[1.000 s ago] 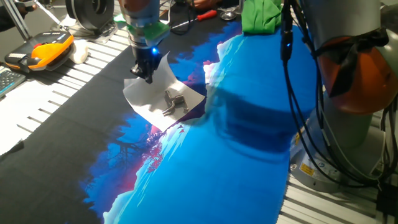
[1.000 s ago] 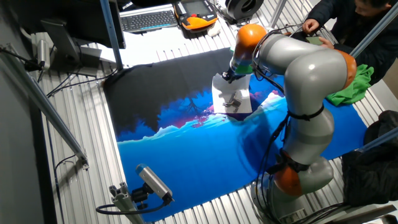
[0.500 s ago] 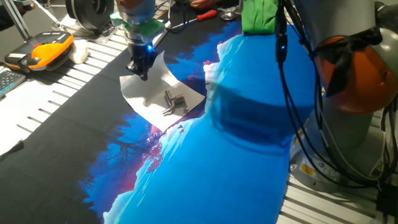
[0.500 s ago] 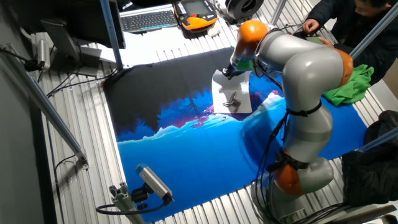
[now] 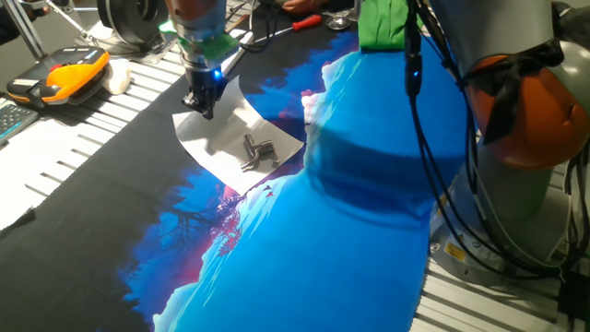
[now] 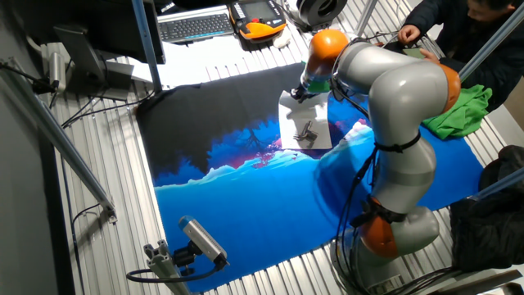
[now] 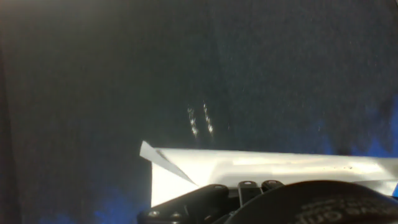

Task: Unfold a piece of paper

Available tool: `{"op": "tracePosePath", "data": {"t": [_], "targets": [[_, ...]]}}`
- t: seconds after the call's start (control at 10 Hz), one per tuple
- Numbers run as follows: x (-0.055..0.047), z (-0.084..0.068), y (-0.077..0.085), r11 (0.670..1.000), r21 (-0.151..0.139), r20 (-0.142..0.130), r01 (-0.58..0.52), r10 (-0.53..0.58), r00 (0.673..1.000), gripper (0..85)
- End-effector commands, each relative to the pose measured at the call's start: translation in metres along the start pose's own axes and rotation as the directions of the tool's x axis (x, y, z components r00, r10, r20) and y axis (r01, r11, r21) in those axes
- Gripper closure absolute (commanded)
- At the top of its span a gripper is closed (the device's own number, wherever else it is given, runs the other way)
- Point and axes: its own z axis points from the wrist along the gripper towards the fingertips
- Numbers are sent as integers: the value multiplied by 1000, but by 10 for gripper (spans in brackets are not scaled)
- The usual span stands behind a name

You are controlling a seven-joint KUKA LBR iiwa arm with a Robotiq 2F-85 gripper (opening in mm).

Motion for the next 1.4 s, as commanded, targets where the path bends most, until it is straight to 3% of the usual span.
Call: {"op": "tracePosePath", "data": {"t": [0.0, 0.3, 0.5, 0.8, 1.0, 1.3], "targets": [[-2, 1, 0, 1000, 1, 5, 2, -2, 1000, 850], [-8, 8, -1, 1000, 10, 21, 3, -3, 1000, 850], [-15, 8, -5, 1000, -3, 12, 9, -9, 1000, 850], [-18, 9, -6, 1000, -9, 6, 9, -8, 1000, 850], [-22, 14, -6, 1000, 0, 22, -2, 2, 1000, 850], [-30, 7, -13, 1000, -24, 4, -5, 5, 1000, 850]]}}
